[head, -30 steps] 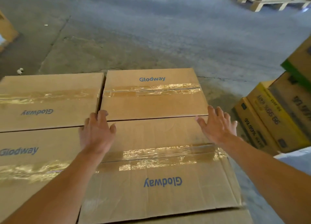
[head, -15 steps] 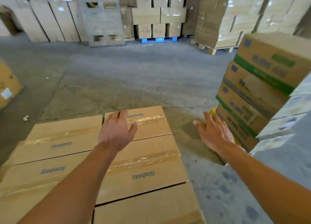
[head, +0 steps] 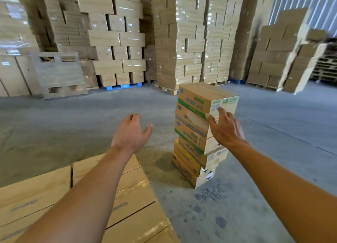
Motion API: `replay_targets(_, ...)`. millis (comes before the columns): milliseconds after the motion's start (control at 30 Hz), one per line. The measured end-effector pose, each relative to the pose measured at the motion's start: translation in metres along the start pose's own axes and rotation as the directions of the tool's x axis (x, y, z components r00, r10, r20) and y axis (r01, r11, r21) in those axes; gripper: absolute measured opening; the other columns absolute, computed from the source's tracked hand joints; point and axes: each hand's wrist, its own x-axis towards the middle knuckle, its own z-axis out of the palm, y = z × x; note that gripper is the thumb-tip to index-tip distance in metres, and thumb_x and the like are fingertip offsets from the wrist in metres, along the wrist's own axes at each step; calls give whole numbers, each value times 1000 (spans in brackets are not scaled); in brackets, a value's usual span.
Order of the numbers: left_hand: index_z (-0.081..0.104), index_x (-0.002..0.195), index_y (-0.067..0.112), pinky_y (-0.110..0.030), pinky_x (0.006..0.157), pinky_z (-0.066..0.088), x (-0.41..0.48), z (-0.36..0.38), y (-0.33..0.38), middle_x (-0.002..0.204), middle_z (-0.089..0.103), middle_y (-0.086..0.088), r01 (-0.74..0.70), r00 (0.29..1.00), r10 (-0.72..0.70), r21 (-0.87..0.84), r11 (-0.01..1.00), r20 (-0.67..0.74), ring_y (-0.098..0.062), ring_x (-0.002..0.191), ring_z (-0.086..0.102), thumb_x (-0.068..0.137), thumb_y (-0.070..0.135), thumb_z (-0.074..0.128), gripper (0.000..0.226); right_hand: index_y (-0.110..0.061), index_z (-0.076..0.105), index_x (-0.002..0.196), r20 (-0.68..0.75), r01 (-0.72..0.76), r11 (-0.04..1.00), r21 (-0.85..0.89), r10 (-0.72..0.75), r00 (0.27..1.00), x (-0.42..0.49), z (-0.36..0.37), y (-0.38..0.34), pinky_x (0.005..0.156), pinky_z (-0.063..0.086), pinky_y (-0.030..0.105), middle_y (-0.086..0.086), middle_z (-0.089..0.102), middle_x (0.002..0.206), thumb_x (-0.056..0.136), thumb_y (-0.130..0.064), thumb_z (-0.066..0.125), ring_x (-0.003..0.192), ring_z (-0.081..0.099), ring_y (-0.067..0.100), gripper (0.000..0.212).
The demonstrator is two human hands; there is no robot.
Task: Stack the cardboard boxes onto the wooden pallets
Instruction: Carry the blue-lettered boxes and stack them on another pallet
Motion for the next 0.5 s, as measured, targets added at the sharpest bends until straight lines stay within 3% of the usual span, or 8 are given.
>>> replay_targets(233, 46, 145, 7, -41, 100, 44, 34, 33, 71, 145, 49, -15, -99, 995, 99, -28, 995, 17, -32, 129, 50, 98, 46, 55, 62, -19, 39, 145, -81, -30, 999, 15, 31, 996, 29, -33, 48, 90, 53, 56, 18, 55, 138, 99, -64, 36, 114, 57, 40, 65)
replay_targets(500, 48, 142, 4, -41, 99, 44, 119, 125, 119, 141, 53, -17, -107, 994, 108, -55, 993, 9, -33, 128, 52, 97, 45, 58, 62, -13, 39, 147, -43, -72, 997, 35, 74, 996, 128, -16, 127, 94, 47, 53, 20, 51, 142, 100, -62, 37, 122, 54, 40, 68)
